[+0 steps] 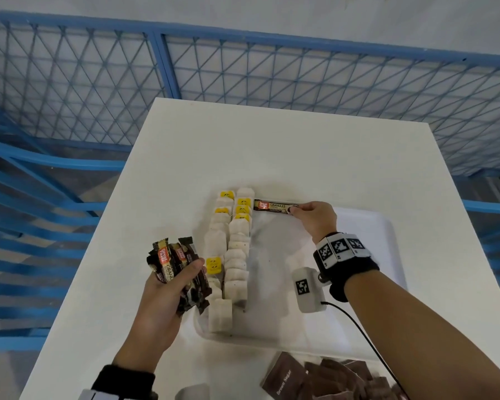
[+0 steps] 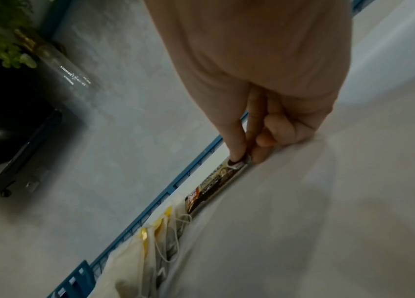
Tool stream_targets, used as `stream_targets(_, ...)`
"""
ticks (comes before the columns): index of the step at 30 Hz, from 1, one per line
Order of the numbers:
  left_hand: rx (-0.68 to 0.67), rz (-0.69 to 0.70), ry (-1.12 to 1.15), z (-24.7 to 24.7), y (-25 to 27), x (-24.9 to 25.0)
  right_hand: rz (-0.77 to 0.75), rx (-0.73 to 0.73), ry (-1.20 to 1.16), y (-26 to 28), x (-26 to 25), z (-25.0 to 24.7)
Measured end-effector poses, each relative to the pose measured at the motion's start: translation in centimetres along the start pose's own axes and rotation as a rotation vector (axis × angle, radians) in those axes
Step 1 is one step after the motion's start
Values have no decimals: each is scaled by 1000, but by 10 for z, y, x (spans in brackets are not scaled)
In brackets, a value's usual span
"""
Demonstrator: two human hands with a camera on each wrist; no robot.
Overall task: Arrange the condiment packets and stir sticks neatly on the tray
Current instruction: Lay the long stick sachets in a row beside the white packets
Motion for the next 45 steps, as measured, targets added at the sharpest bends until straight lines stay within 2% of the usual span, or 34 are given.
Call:
stream_targets(12,-80,11,24,10,5,1,-47,46,107,-3,-3,7)
stream_targets(18,-101,-3,28,16,6,1,-61,79,31,10,-6,3)
stream_targets(21,-102,-2,46,19,6,2,-128,43,-19,30,-16,0)
stream_targets(24,-125,12,51,24,8,3,-203,-95,-47,61,-29,3)
stream_targets(27,-137,13,62,27,11,2,-251,-380,-38,99,-38,7)
stream_targets(30,-150,19,87,27,12,2,-218,-708,-84,133,-39,11)
stream_targets(32,-162,27,90,28,13,3,-241,-800,-149,148,-36,16)
stream_targets(35,-172,27,105,30,16,2,-316,-718,-184,157,-31,21)
stream_targets(40,-205,16,125,33,23,2,-290,-646,-306,163,-28,18)
stream_targets(45,-243,22,129,35,26,1,-313,-597,-273,167,-25,15)
Point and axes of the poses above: each hand's wrist, its own y-axis away from the middle knuckle, its own z-axis out of the palm, x = y × z, the point moved 2 cm from there along -y, towards the middle knuckle, and after that the axes turned 3 degrees about -z, right-handed, at the moved point
